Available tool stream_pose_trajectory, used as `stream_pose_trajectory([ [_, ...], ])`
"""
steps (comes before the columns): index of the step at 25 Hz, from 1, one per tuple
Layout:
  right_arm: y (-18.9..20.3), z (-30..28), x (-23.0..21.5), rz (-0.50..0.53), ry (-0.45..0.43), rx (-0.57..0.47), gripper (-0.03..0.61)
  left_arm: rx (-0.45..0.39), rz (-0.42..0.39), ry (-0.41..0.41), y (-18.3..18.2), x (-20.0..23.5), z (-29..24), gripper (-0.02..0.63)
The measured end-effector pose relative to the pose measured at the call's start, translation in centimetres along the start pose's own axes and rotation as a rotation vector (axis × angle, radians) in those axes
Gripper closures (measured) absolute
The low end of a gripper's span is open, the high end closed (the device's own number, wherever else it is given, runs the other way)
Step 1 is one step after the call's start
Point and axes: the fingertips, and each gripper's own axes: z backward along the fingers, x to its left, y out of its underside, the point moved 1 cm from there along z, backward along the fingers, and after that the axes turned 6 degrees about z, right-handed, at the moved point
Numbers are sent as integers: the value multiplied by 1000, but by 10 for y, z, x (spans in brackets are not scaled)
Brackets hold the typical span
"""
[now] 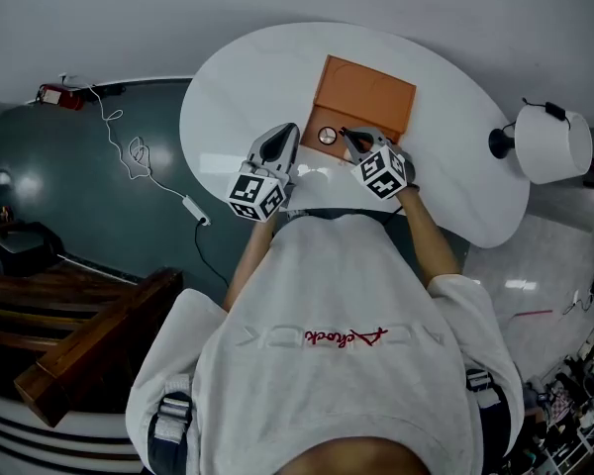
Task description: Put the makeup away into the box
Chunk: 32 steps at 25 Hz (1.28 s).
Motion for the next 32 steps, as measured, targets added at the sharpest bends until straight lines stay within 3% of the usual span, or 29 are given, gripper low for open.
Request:
stream_pose_trajectory([
  [3, -2, 10, -11, -133, 56, -41, 555, 17, -15, 30, 0, -5, -4, 601],
  [8, 2, 42, -37, -464, 190, -168, 557, 53, -30, 107, 4, -20, -21, 601],
  [15, 51, 97, -50, -662, 394, -199, 558, 118, -59, 266, 19, -65, -56, 601],
  [24, 96, 167, -25, -809, 626, -191, 558, 195, -97, 474, 39, -127, -70, 601],
  [32, 103, 197, 2, -844, 737, -172, 559, 221, -111, 531, 48, -145, -56, 601],
])
